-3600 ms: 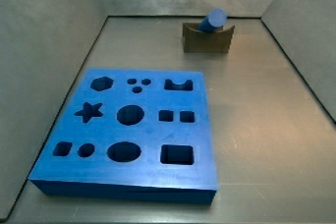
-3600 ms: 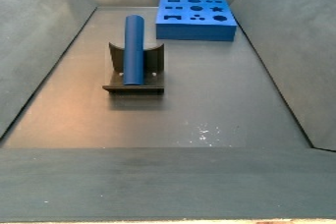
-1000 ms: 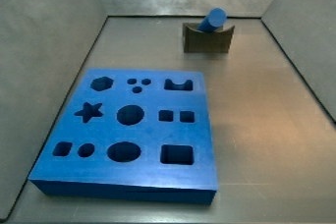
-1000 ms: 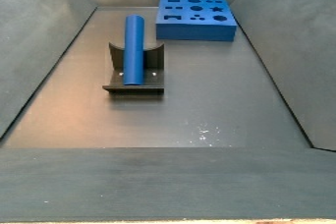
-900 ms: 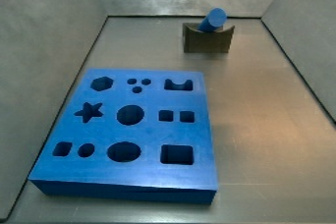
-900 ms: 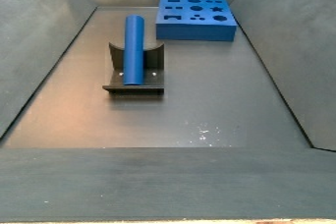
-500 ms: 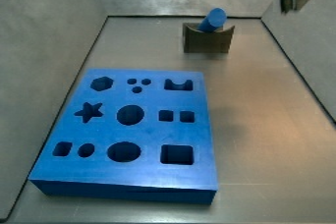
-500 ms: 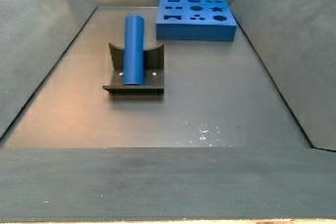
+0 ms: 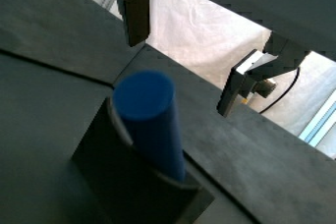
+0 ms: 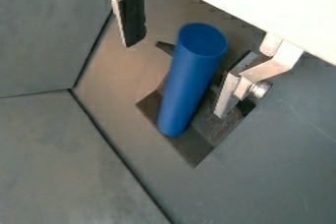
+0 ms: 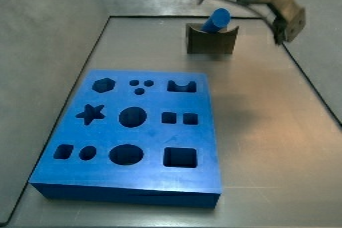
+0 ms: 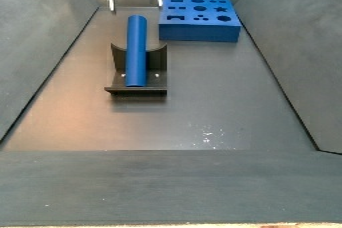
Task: Pick up the round object. Move up. Place the round object on the fixture. Regrasp the round object. Move to above the board. Insert the round object.
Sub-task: Regrasp the round object, then move to above the board.
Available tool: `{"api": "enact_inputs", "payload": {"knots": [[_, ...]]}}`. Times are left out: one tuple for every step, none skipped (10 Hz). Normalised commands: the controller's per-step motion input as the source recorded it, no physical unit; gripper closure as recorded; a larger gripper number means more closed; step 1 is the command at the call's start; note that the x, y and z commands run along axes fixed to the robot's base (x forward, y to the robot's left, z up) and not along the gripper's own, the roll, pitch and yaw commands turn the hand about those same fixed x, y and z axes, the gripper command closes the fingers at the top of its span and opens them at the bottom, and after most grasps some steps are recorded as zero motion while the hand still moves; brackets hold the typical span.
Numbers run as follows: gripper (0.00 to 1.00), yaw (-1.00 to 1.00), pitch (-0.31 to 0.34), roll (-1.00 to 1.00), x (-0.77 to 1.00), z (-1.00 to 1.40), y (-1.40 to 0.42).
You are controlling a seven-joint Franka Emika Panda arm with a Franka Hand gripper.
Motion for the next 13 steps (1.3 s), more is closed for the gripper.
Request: {"api": "enact_inputs", "payload": {"knots": [[0.00, -0.01, -0.045, 0.06, 0.10, -0.75, 0.01], [0.00, -0.01, -0.026, 0.07, 0.09, -0.59, 0.00], [0.00, -0.01, -0.017, 0.07, 0.09, -0.49, 0.00], [0.00, 0.00, 0.005, 0.07, 0.08, -0.29, 0.00], [1.00, 0.00, 0.000, 0.00, 0.00, 0.00, 0.00], [1.00, 0.19, -0.337, 0.15, -0.56, 1.00, -0.74], [1.00, 0.18, -0.356, 0.15, -0.55, 1.00, -0.72], [1.00, 0.13, -0.363, 0.13, -0.54, 1.00, -0.68], [1.00, 0.00, -0.342, 0.08, -0.50, 1.00, -0.53], [1.00, -0.10, -0.300, 0.01, -0.40, 0.91, -0.34], [1.00, -0.15, -0.248, -0.02, -0.28, 0.74, -0.20], [1.00, -0.18, -0.206, -0.03, -0.21, 0.63, -0.13], [1.00, -0.20, -0.119, -0.07, -0.11, 0.40, -0.06]]}}
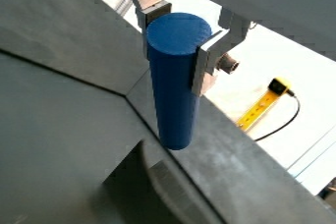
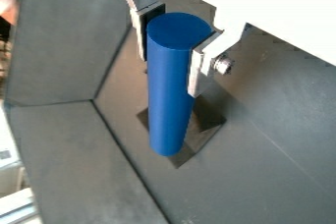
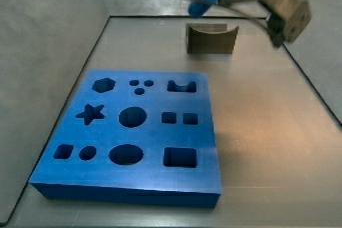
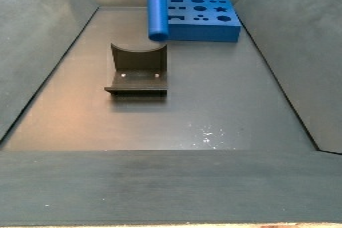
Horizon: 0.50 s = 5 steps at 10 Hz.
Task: Pick up the round object. Move up. Place the round object on the fixture. Regrasp the round object. Move to above the board. Insert the round object.
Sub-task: Move to above the board.
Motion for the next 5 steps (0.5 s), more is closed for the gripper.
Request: {"api": "enact_inputs", "payload": {"knots": [[1.00, -0.23, -0.062, -0.08, -0.08, 0.20, -0.02], [1.00, -0.23, 0.001, -0.09, -0.05, 0.01, 0.01], [1.00, -0.21, 0.030, -0.08, -0.02, 0.01, 0.02], [1.00, -0.20, 0.045, -1.00, -0.39, 1.00, -0.70], [1.00, -0.19, 0.049, -1.00, -0.39, 1.00, -0.69]]}}
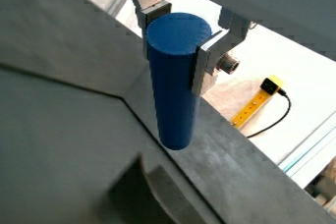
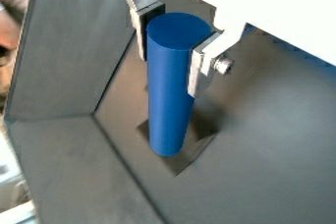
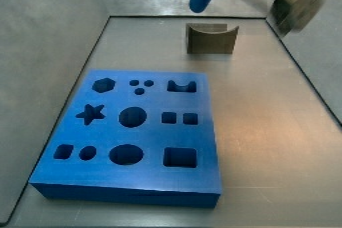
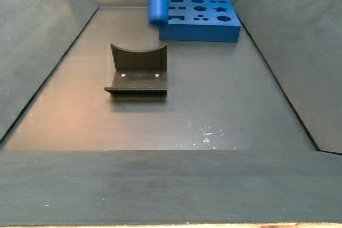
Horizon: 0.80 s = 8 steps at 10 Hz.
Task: Pick up the round object. Move up. Place the round object on the fixture. Regrasp the round object. Move to above the board. Insert the round object.
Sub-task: Move to above the board.
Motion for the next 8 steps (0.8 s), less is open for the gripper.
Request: {"api": "enact_inputs", "payload": {"knots": [[1.00, -0.18, 0.056, -1.00, -0.41, 1.00, -0.62], [1.00, -0.18, 0.056, -1.00, -0.43, 1.00, -0.63], [1.00, -0.18, 0.071, -1.00, -0.45, 1.00, -0.63], [1.00, -0.18, 0.084, -1.00, -0.44, 1.00, -0.60], [1.00, -0.17, 0.092, -1.00, -0.30, 0.64, -0.35], [1.00, -0.16, 0.094, -1.00, -0.23, 0.45, -0.24], [1.00, -0.15, 0.095, -1.00, -0.13, 0.19, -0.08], [1.00, -0.15, 0.094, -1.00, -0.10, 0.12, -0.03]]}}
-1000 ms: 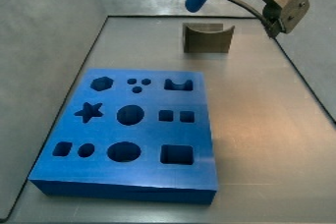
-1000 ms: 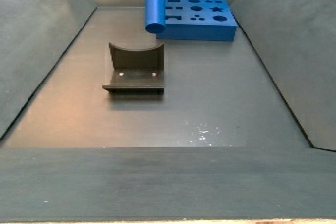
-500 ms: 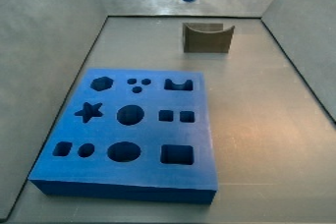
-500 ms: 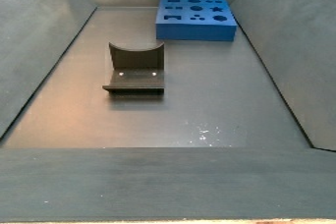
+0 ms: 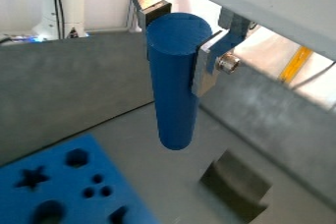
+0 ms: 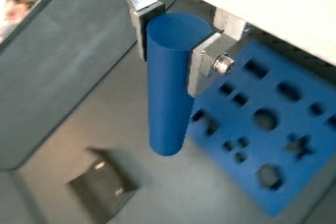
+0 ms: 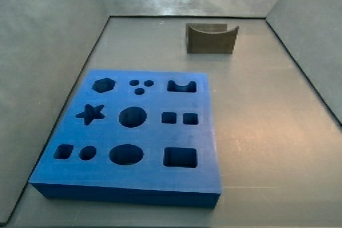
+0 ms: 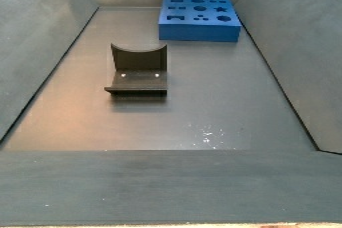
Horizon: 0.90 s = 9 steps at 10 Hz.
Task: Pick up the round object. Move up. Place the round object on the fixture. Regrasp the round object. Move to above the board. Insert the round object.
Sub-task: Move to above the board, then insert the round object.
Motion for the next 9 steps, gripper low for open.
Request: {"api": "enact_inputs", "payload": {"knots": [[1.00, -0.14, 0.088, -1.00, -0.09, 0.07, 0.01], [1.00, -0.12, 0.076, -1.00, -0.08, 0.03, 0.03], [1.00, -0.10, 0.053, -0.95, -0.08, 0.02, 0.04], [1.00, -0.07, 0.021, -0.71, -0.07, 0.00, 0.04], [1.00, -0.03, -0.012, -0.44, -0.07, 0.01, 0.03], [1.00, -0.02, -0.025, -0.30, -0.05, 0.00, 0.02], [1.00, -0.02, -0.028, -0.21, -0.05, 0.00, 0.02], [1.00, 0.00, -0.006, 0.00, 0.00, 0.00, 0.00], [1.00, 0.00, -0.010, 0.00, -0.02, 0.00, 0.00]]}}
